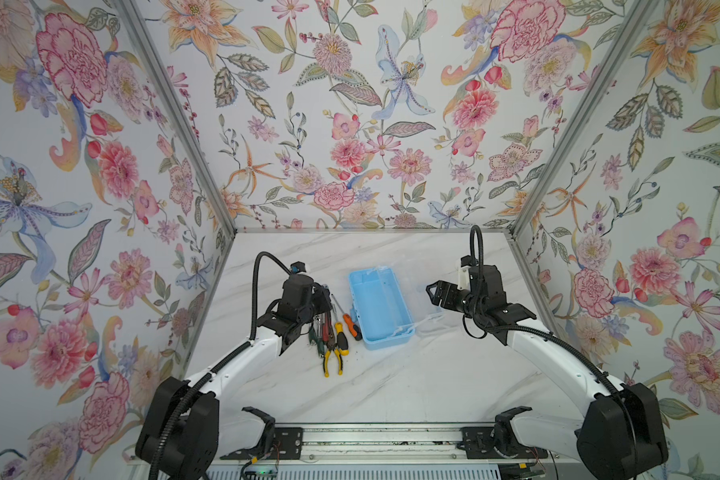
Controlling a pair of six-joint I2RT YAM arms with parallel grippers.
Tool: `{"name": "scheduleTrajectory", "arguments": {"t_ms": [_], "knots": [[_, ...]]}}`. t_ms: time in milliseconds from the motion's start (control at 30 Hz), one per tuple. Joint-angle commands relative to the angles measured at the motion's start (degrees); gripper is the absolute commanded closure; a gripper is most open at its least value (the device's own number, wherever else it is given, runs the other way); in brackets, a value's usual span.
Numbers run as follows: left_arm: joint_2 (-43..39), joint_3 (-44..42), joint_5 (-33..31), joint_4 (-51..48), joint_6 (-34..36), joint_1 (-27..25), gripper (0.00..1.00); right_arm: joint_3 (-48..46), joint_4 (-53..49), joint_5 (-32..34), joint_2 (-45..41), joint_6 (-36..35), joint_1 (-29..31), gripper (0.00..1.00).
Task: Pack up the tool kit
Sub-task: 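Carry the ratchet wrench over the blue box and lower it inside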
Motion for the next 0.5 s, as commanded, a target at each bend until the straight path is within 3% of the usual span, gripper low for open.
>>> {"name": "scheduleTrajectory", "arguments": {"t_ms": [0,200,467], "knots": [[3.5,3.2,-2.6,7.6,-7.0,-4.2,1.0,-0.8,1.1,-0.6,-1.6,0.8,-0.4,0.18],[14.1,8.3,-4.1,14.0,-11.3,-7.7,1.0,-1.4,-0.3,-0.1,-3.7,0.5,-0.7,0.18],[27.8,16.9,-4.9,14.9,-14.2,-10.8,1.0,-3.0,-0.7,-1.1,-5.7,0.4,-2.6,0.17]]}}
